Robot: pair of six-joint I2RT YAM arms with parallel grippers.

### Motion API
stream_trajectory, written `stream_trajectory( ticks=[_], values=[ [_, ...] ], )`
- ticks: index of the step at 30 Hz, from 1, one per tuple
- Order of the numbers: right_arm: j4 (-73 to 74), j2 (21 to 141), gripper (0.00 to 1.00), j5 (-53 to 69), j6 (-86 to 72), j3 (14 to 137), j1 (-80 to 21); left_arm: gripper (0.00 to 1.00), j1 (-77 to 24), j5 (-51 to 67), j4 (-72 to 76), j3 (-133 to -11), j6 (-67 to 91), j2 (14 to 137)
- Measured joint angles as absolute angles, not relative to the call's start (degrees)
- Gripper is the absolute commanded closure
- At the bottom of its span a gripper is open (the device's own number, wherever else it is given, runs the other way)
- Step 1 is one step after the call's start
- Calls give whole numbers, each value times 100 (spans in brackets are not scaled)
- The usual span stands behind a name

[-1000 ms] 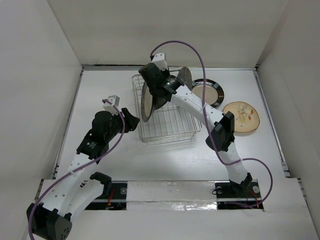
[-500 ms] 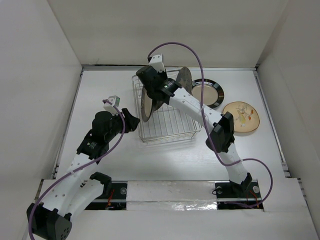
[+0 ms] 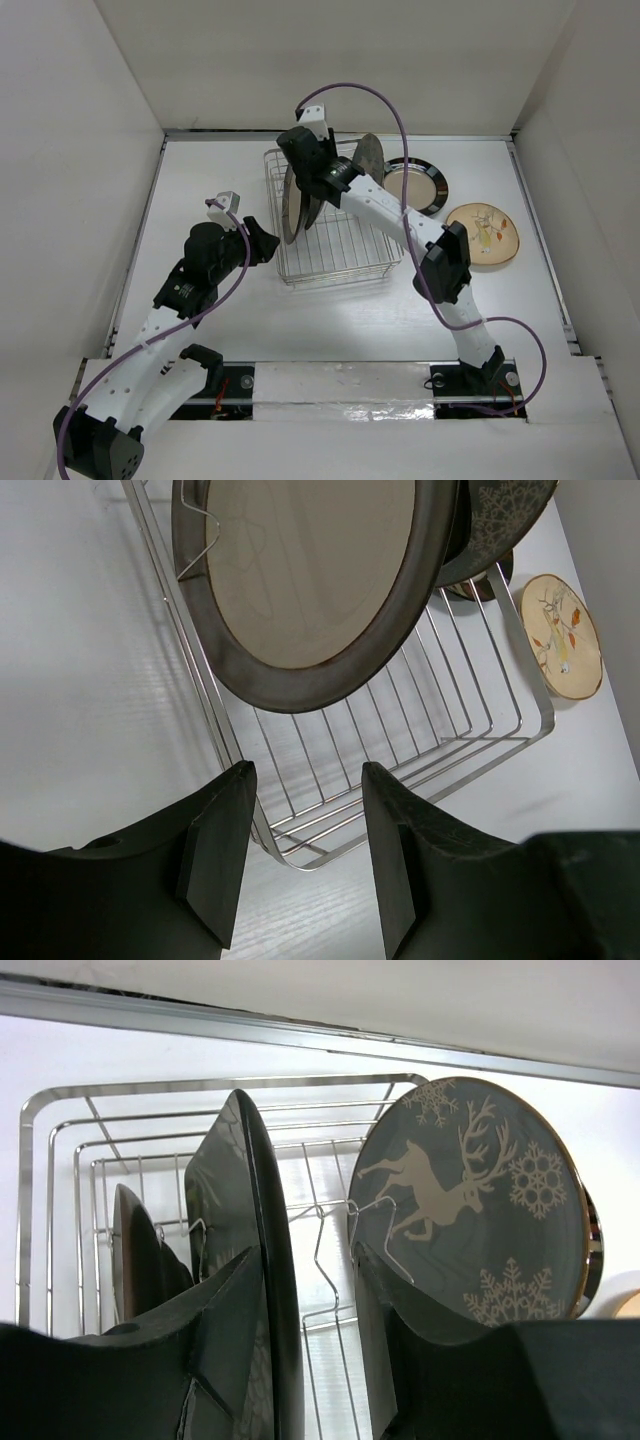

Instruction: Load the plates into the dish rack

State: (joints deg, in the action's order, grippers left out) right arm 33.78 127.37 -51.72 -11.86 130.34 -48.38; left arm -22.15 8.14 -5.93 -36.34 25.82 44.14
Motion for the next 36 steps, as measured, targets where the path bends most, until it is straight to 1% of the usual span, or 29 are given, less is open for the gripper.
stream_trajectory(
  ticks=[5, 7, 8, 13, 20, 21, 22, 23, 24, 25, 27, 28, 30, 31, 33, 36],
  values=[
    [3203, 12678, 51, -5030, -1181, 12938, -4755, 57, -2215, 814, -591, -3634, 2582, 4414],
    [3133, 12549, 46, -4963, -1190, 12750, -4742, 57, -2215, 814, -589, -3634, 2582, 4414],
    [3100, 12462, 40, -4901, -1201, 12652, -4740, 57, -2215, 812, -589, -3634, 2582, 4414],
    [2880, 11636, 30, -4338, -1271, 11917, -4716, 57, -2215, 792, -591, -3634, 2574, 4414],
    [2211, 10053, 29, -4077, -1393, 10857, -4663, 57, -2215, 738, -591, -3634, 2550, 4401],
    [2058, 9815, 34, -4095, -1424, 10617, -4641, 57, -2215, 738, -591, -3634, 2547, 4401],
    [1929, 9572, 43, -4134, -1457, 10350, -4622, 57, -2215, 740, -591, -3634, 2547, 4401],
    [1721, 9325, 57, -4169, -1498, 10003, -4602, 57, -2215, 742, -591, -3634, 2541, 4401],
    [1544, 9032, 94, -4187, -1542, 9568, -4552, 57, -2215, 746, -591, -3634, 2530, 4397],
    [1411, 8726, 100, -4217, -1610, 9091, -4486, 59, -2215, 755, -591, -3634, 2519, 4386],
    [1044, 8097, 100, -4265, -1804, 8071, -4224, 65, -2215, 805, -589, -3634, 2473, 4355],
    [867, 7738, 100, -4274, -1942, 7476, -4029, 74, -2215, 854, -585, -3634, 2445, 4335],
    [711, 7054, 100, -4246, -2200, 6410, -3459, 87, -2215, 947, -580, -3634, 2381, 4292],
    [613, 6720, 100, -4174, -2362, 5889, -3107, 100, -2213, 1000, -578, -3634, 2342, 4270],
    [526, 6173, 100, -4047, -2665, 5063, -2368, 100, -2211, 1061, -585, -3634, 2261, 4215],
    [309, 5577, 100, -3612, -3087, 4171, -1411, 100, -2211, 1094, -589, -3636, 2165, 4115]
  ],
)
